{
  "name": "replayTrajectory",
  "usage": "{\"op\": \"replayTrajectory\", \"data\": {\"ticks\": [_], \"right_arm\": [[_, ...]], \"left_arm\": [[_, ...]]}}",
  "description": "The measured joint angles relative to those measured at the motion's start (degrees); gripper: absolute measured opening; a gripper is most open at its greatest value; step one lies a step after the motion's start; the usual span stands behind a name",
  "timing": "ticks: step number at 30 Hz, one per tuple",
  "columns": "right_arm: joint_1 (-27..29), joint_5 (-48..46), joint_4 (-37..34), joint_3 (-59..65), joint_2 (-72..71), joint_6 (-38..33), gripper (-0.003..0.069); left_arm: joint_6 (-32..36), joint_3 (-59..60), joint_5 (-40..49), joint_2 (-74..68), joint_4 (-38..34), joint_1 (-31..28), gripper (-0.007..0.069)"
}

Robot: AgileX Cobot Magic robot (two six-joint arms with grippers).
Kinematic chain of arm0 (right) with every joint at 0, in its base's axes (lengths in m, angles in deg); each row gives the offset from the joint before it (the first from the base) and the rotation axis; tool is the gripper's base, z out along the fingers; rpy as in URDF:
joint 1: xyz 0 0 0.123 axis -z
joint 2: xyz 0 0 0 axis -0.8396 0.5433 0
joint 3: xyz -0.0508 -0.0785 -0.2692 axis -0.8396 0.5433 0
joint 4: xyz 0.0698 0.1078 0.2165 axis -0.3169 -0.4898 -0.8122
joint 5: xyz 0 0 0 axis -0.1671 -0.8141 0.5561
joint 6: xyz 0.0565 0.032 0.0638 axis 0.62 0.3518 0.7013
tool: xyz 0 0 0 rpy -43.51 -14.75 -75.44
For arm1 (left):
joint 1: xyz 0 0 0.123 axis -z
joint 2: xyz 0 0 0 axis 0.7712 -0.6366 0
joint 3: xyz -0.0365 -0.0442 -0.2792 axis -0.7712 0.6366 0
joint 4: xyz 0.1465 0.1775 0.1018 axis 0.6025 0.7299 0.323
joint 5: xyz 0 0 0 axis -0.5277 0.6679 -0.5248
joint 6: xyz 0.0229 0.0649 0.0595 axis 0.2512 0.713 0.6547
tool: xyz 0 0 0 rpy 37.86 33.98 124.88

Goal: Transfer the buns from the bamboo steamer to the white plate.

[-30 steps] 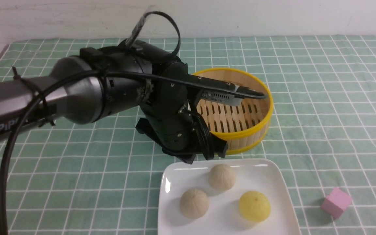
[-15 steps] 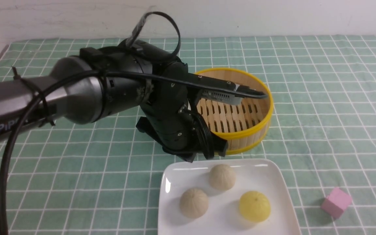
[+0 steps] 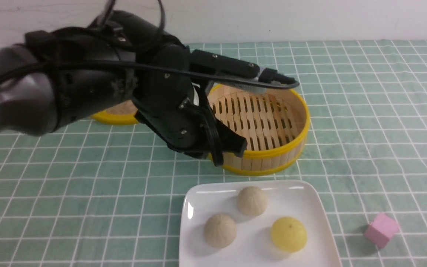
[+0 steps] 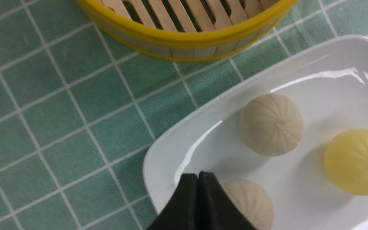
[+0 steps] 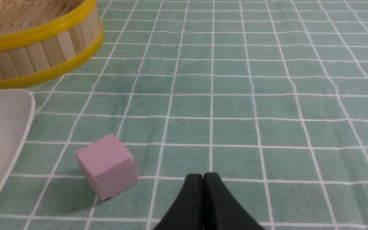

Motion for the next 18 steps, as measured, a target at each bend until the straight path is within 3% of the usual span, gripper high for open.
{"op": "replayTrajectory", "data": {"ticks": [13, 18], "right_arm": [[3.62, 0.44, 0.00, 0.13, 0.00, 0.00, 0.0028], [3.62, 0.44, 0.00, 0.13, 0.00, 0.00, 0.0036]], "left_arm": [[0.00, 0.70, 15.09, 25.98, 6.87, 0.00, 0.0008], [-3.32, 9.46, 13.57, 39.16, 6.81, 0.00, 0.0008]]}}
